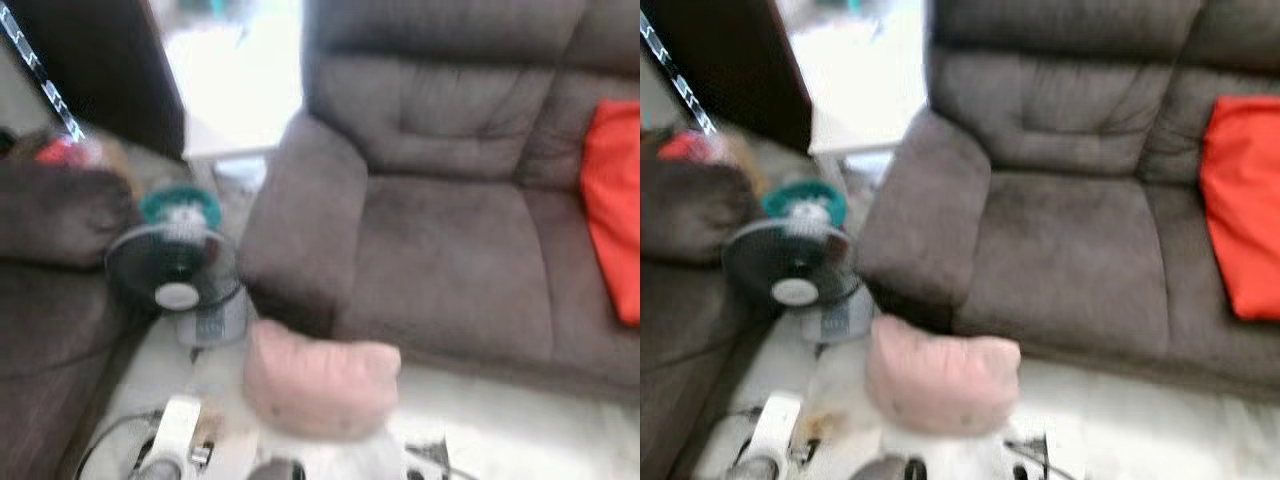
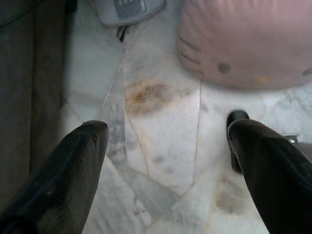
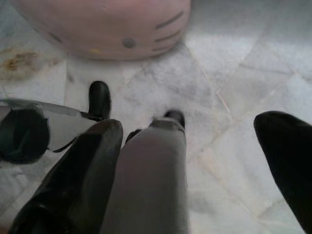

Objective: Move the pillow to the sofa from floor

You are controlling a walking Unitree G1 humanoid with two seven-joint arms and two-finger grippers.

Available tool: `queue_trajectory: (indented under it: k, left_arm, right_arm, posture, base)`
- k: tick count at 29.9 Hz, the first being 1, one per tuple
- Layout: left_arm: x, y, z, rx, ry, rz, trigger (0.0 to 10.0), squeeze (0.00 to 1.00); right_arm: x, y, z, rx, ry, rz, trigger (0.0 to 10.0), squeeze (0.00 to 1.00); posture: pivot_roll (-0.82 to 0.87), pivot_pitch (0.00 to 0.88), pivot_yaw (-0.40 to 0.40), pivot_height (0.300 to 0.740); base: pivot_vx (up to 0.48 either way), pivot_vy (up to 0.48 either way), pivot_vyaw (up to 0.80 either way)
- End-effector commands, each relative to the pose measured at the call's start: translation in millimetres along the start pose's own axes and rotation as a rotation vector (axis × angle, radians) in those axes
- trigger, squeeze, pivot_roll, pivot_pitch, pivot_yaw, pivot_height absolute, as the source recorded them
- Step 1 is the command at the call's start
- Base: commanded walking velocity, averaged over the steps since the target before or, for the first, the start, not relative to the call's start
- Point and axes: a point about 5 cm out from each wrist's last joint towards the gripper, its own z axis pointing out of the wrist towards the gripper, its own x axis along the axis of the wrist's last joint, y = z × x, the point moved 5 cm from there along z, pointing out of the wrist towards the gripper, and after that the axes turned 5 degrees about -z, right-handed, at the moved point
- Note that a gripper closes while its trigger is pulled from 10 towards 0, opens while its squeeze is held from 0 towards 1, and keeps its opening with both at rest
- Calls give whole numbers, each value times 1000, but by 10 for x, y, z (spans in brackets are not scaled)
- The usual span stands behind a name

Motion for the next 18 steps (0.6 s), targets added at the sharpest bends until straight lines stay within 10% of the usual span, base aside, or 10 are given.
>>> queue_trajectory:
  k: [1,18]
  left_arm:
    - [-254,27,-62,-4,-72,-12,10000,0]
    - [-256,27,-62,-1,-73,-14,10000,0]
  right_arm:
    - [-105,54,-23,-12,-31,-1,10000,0]
    - [-107,53,-23,-9,-33,-5,10000,0]
  posture:
    - [108,106,-16,740]
    - [109,106,-17,740]
  base:
    - [0,0,0]
    - [0,0,0]
